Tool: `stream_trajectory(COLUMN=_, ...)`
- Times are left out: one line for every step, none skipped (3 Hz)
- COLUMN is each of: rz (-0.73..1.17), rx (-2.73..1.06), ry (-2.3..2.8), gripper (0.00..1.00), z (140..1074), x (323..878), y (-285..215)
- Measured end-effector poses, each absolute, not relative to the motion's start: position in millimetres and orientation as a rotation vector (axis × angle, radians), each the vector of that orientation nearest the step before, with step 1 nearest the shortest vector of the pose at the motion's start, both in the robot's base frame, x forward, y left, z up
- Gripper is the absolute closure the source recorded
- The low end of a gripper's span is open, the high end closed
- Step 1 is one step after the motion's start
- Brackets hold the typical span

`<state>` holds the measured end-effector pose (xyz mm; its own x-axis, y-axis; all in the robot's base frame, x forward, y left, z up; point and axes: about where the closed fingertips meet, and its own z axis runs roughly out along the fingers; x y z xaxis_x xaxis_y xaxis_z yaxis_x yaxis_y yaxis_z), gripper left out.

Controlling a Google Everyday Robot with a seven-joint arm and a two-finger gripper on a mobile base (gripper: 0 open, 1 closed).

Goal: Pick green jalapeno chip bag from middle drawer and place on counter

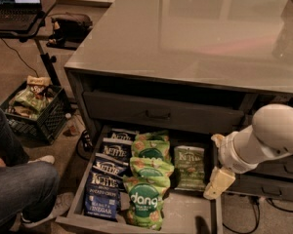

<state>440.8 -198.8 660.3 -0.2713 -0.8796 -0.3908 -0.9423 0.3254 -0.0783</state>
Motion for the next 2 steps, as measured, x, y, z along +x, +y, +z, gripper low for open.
stream_trajectory(rz=0.235, rx=-1.607, ry=2.213, gripper=0.00, z=624.4, x=443.4, y=-193.6)
stream_trajectory(rz=0.235, rx=-1.614, ry=2.187, gripper=0.00, z=583.1, x=452.0, y=-190.5)
